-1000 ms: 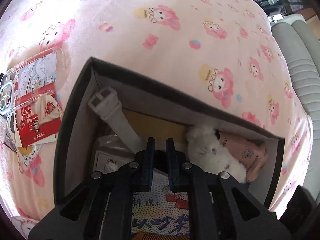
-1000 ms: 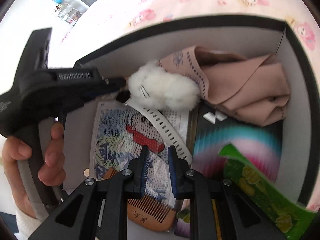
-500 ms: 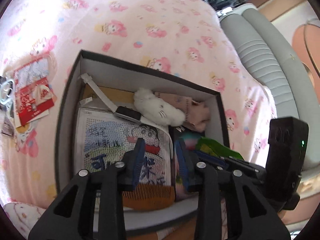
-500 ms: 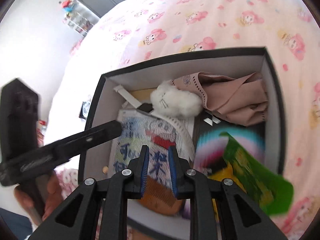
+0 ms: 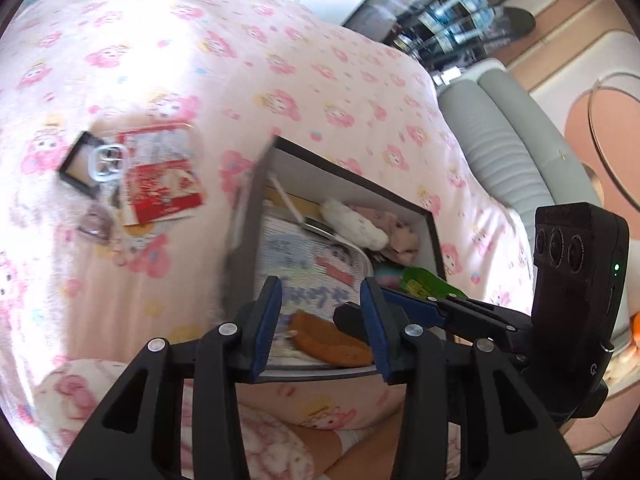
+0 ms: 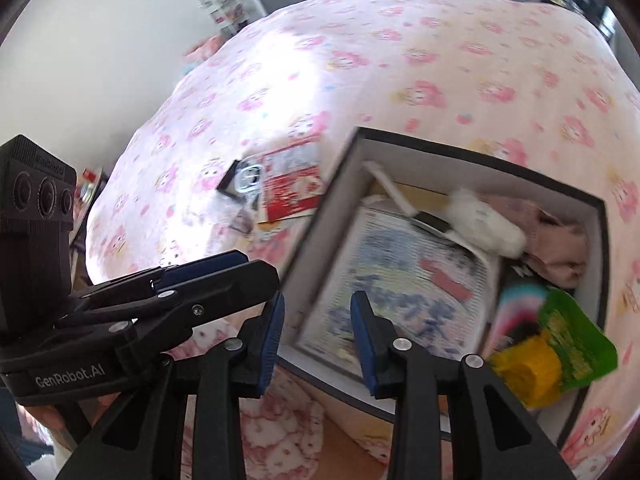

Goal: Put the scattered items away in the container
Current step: 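Move both grippers back toward the items on the bedspread, then grasp the brown squeeze tube with the left gripper and lift it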

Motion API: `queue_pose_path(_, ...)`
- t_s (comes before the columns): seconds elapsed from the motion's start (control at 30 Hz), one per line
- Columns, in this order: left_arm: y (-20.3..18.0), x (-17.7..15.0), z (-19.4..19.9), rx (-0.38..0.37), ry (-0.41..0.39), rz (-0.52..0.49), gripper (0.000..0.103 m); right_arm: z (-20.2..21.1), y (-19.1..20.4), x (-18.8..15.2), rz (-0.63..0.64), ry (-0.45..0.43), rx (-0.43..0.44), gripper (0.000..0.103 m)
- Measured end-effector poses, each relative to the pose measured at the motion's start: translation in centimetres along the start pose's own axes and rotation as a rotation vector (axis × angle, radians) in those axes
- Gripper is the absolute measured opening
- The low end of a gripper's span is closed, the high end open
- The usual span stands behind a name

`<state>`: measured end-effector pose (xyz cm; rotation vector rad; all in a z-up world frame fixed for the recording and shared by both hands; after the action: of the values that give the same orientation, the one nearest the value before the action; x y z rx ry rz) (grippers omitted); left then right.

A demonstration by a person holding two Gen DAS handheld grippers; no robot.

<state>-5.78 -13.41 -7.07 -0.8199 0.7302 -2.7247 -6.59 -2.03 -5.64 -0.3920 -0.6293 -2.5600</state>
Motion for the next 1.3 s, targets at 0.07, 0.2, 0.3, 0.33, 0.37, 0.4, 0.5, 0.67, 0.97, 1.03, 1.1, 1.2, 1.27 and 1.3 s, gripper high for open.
queue_pose_path(0.07,2.6,0.3,1.4,0.004,-0.030,0.046,0.041,-1.2,2.0,0.8,0.036,0.010,0.015,0.030)
queue_pose_path(0.2,8.9,0.9,2.3,0.057,-0.045,0.149,0.041,-4.7,4.4,3.0,0.029,0.054,0.061,0.030)
queue_pose_path(0.3,13.8,1.4,1.5,0.079,-0.022,0.228,0.041,-8.0,5.1,4.4,-0.041,0.127,0.097,0.030)
queue_pose_path(0.33,15.3,1.6,1.1,0.086,-0.013,0.252,0.041,-9.3,5.4,4.6,-0.061,0.157,0.105,0.030)
queue_pose_path(0.37,16.8,1.7,0.6,0.100,0.001,0.269,0.041,-10.5,5.7,4.8,-0.077,0.184,0.111,0.030)
queue_pose_path(0.4,18.1,1.8,-0.1,0.110,0.019,0.279,0.041,-11.7,6.3,4.8,-0.085,0.203,0.119,0.030)
queue_pose_path(0.5,21.3,2.1,-1.9,0.103,0.062,0.322,0.041,-15.2,7.7,5.0,-0.102,0.247,0.115,0.030)
queue_pose_path(0.67,25.2,2.2,-5.7,0.135,0.148,0.328,0.041,-19.7,7.9,5.4,-0.135,0.283,0.038,0.030)
queue_pose_path(0.97,26.6,2.7,-10.9,-0.011,0.217,0.312,0.040,-22.0,7.5,3.9,-0.185,0.319,0.069,0.030)
queue_pose_path(1.03,26.4,2.4,-11.4,-0.023,0.223,0.308,0.042,-21.7,7.3,4.2,-0.208,0.300,0.079,0.030)
queue_pose_path(1.1,25.9,2.2,-11.2,-0.015,0.215,0.285,0.039,-21.4,7.1,4.4,-0.219,0.275,0.069,0.030)
queue_pose_path(1.2,25.0,1.8,-10.3,-0.041,0.203,0.266,0.028,-21.0,7.1,4.3,-0.235,0.268,0.073,0.030)
queue_pose_path(1.27,24.4,1.5,-9.2,-0.050,0.184,0.261,0.019,-20.8,7.3,4.1,-0.231,0.266,0.069,0.030)
queue_pose_path(1.3,24.1,1.4,-8.4,-0.050,0.175,0.256,0.019,-20.7,7.4,4.0,-0.228,0.263,0.069,0.030)
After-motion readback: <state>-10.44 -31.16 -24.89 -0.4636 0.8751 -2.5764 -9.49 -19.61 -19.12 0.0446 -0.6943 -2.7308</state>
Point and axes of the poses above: each gripper's, at about its wrist camera, not at the fingertips, and z roughly against the way its jaws point, y to its left, x to its top, the point moved 5 cm from there along -z, roughly the way its jaws point, and after that the axes turned 6 degrees about -z, right-handed, at the moved point
